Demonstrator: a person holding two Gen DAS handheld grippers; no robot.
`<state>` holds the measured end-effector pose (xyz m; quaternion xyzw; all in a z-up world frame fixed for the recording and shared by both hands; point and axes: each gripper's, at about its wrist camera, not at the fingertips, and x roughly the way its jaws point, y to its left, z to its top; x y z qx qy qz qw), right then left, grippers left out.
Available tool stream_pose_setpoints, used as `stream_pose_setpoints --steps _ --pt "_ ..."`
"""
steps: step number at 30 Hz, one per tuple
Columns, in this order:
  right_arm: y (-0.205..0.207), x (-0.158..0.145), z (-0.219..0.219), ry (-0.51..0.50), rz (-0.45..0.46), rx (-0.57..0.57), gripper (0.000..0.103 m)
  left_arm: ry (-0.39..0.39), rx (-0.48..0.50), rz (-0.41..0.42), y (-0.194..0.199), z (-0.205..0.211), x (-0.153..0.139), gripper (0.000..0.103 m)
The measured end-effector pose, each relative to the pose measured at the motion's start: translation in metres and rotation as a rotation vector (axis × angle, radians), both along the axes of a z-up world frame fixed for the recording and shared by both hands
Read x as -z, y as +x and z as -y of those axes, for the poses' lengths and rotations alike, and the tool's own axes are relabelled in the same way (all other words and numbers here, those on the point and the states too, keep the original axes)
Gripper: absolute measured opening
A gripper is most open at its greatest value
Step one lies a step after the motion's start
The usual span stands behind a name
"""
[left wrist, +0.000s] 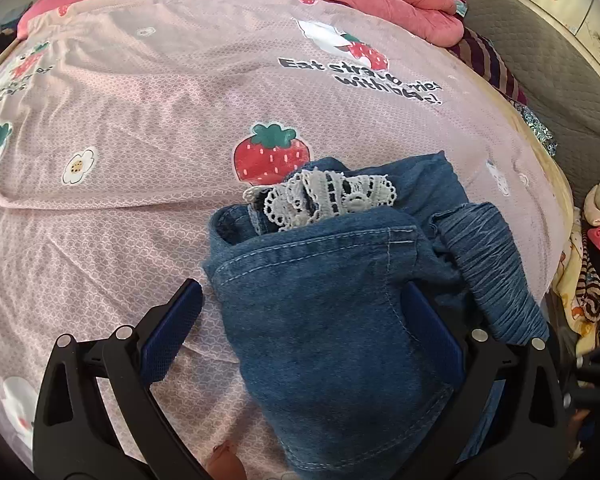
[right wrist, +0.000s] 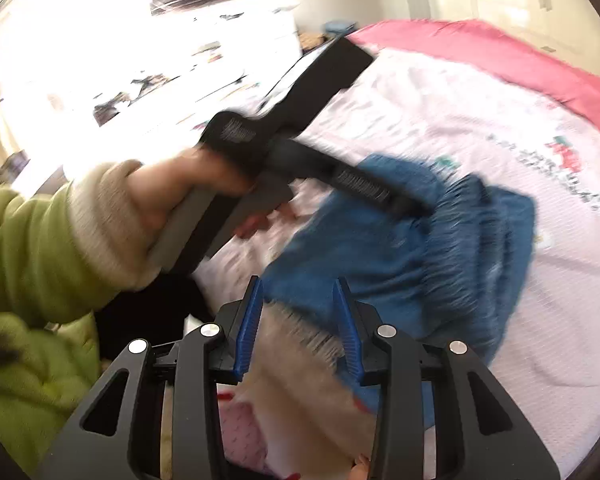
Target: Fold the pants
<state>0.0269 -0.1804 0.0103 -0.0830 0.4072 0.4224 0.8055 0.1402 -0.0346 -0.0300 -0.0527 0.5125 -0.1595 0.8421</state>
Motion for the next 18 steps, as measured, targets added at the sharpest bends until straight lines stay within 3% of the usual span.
stream_pose_setpoints --steps 4,8,12,16,18 --pt "0.018 0.028 -0.008 -0.102 -0.106 0.057 0.035 -0.010 0.017 0.010 -0.006 0.004 -0.006 0.094" --pt "0.018 0.021 0.003 -0.049 -0.121 0.073 0.036 -0.021 0.022 0.040 -0.015 0.004 -0.018 0.094" --pt "0.004 0.003 0.018 0.002 -0.095 0.095 0.050 -0.018 0.020 0.096 -0.027 0.000 -0.037 0.094" --pt "-0.001 -0.013 0.038 0.048 -0.070 0.156 0.058 -0.013 0.010 0.150 -0.039 -0.004 -0.054 0.094" --pt "-0.002 -0.023 0.048 0.071 -0.042 0.198 0.068 -0.010 0.007 0.170 -0.046 -0.006 -0.060 0.094"
